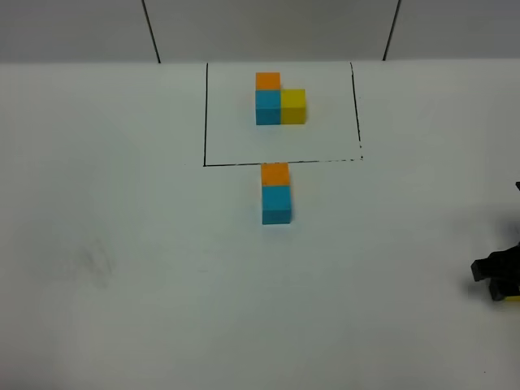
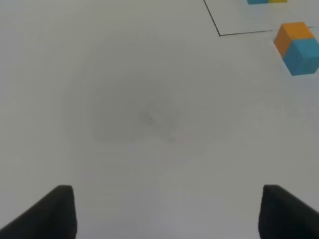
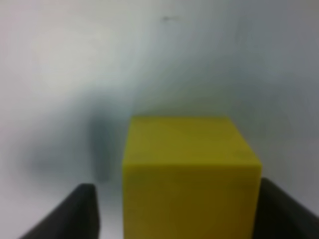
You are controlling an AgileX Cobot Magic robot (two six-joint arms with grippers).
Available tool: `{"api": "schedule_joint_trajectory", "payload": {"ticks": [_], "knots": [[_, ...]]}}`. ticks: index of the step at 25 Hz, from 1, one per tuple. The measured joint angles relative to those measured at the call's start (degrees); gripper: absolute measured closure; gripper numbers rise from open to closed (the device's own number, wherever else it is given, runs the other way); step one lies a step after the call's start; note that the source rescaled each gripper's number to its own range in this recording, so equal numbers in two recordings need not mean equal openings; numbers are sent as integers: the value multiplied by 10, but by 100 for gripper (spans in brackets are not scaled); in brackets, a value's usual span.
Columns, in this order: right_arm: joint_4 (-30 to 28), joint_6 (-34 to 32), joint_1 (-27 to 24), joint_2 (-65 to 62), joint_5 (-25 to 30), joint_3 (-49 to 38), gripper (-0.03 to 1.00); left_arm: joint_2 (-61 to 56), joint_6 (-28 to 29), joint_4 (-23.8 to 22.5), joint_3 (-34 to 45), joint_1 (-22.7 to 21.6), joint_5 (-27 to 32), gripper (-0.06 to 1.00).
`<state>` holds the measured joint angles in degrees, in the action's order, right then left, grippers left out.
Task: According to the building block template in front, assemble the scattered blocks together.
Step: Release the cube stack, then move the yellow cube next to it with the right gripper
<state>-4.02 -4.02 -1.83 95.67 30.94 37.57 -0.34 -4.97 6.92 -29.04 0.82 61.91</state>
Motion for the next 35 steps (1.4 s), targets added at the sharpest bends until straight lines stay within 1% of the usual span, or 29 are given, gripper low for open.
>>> {"api": "schedule_joint_trajectory", "payload": {"ticks": [1,2,3,6,8,9,10,12,14,16,18,22,26,31,35], "knots": [[-1,0,0,0,0,0,84,0,1,0,0,0,0,31],[-3,0,0,0,0,0,97,0,1,0,0,0,0,31],[-4,0,0,0,-1,0,95,0,1,0,0,0,0,31],[-15,1,0,0,1,0,96,0,1,0,0,0,0,31],[-23,22,0,-4,13,2,96,0,1,0,0,0,0,31],[-28,47,6,-8,28,8,96,0,1,0,0,0,0,31],[-31,85,14,-13,43,16,96,0,1,0,0,0,0,31],[-32,184,44,-24,80,38,96,0,1,0,0,0,0,31],[-32,316,84,-29,112,71,96,0,1,0,0,0,0,31],[-25,412,124,-27,144,112,96,0,1,0,0,0,0,31],[-21,461,156,-16,173,168,96,0,1,0,0,0,0,31],[-34,492,221,34,225,271,96,0,1,0,0,0,0,31],[-62,520,275,93,244,349,96,0,1,0,0,0,0,31],[-69,559,314,174,261,422,96,0,1,0,0,0,0,31],[-61,586,332,228,273,471,96,0,1,0,0,0,0,31]]}}
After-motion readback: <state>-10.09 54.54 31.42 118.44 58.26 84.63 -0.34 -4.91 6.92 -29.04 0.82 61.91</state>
